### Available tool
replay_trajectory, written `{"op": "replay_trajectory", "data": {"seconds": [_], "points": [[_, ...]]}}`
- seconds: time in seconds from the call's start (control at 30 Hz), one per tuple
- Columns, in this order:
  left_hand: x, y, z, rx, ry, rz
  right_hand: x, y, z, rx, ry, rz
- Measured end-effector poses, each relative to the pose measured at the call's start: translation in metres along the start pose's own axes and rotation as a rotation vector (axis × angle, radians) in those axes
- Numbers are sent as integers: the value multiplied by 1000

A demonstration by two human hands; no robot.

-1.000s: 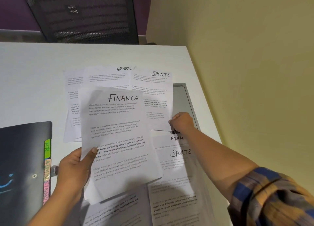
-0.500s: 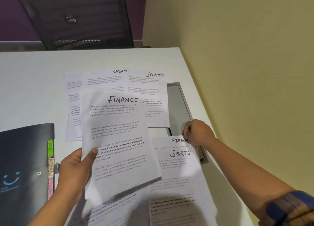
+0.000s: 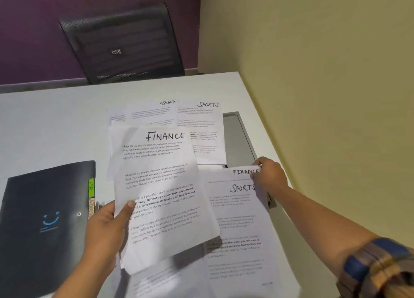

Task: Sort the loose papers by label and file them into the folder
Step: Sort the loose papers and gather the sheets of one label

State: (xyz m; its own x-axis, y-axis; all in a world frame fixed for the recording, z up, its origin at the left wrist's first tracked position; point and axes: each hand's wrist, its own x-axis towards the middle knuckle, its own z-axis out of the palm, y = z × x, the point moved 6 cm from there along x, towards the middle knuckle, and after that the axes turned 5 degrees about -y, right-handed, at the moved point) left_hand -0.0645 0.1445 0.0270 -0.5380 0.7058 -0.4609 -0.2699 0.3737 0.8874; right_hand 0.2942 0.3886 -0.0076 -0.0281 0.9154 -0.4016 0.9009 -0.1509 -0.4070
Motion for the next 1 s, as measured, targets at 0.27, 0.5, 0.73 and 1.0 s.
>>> {"op": "replay_trajectory", "data": {"seconds": [0.27,0.5,0.73,1.0], "points": [[-15,-10,14,3,-31,7,-39,-21,-69,206,254,-281],[-24,-4,23,-7,-51,22,-80,-63,-150,494,497,-507],[-24,0,21,-12,-50,27,-115,-106,-211,574,662,-692],[-28,11,10,-22,-31,53,-175,-145,-270,892,820,-1000]]}}
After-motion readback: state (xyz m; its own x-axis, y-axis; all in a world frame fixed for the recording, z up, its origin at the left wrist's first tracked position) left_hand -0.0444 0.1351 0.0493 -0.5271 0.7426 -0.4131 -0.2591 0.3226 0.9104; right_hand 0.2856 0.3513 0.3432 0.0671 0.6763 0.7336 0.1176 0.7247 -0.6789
